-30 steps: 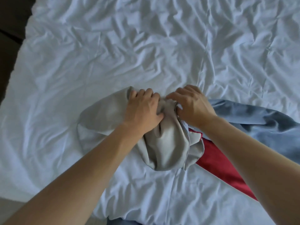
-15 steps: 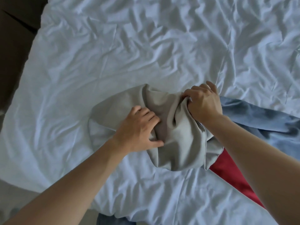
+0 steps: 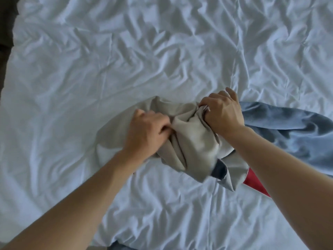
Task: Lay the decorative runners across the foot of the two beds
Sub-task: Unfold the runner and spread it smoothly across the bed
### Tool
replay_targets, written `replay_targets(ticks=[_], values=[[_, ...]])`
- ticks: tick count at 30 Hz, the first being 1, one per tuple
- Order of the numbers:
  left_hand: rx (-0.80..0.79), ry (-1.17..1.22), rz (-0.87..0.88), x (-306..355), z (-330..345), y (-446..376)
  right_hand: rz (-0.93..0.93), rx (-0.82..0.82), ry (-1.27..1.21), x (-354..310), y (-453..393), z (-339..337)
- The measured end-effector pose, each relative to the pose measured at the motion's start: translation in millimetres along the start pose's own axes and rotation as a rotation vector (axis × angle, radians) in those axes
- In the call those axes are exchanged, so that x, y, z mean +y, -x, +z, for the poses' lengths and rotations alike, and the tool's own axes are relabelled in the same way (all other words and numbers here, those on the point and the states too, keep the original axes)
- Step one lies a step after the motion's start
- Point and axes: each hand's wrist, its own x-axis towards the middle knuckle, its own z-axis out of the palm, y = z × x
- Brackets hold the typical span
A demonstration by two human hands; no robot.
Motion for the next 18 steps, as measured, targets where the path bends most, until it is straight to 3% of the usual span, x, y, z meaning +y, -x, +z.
replay_targets(ticks=[2,5,7,9,12,14,18], values=[[0.022,0.051,-0.260,-26.4,-19.1,-14.5,0.002,-0.023,0.000,-6.7,-0.9,-4.8],[-0.108,0.066,-0.574,-58.9,-39.1,-36.1,-0.015,0.004,-0.073,-28.1,-5.6,-11.8],[-0.151,0.129,-0.677,-69.5,-45.0,-42.6,-0.084,0.044,-0.136,-47.2,-10.5,-14.6],[-0.096,0.246,-0.709,-70.3,-50.0,-43.3,-0.150,0.069,-0.164,-66.9,-16.3,-17.4],[0.068,0.402,-0.649,-54.4,-61.0,-32.5,-0.150,0.108,-0.217,-87.9,-31.4,-17.4],[0.169,0.432,-0.484,-39.2,-63.0,-17.9,-0.066,0.040,-0.196,-93.8,-47.0,-13.0],[0.013,0.128,-0.116,-19.7,-50.5,5.3,0.094,-0.116,-0.126,-98.6,-71.8,-5.2]])
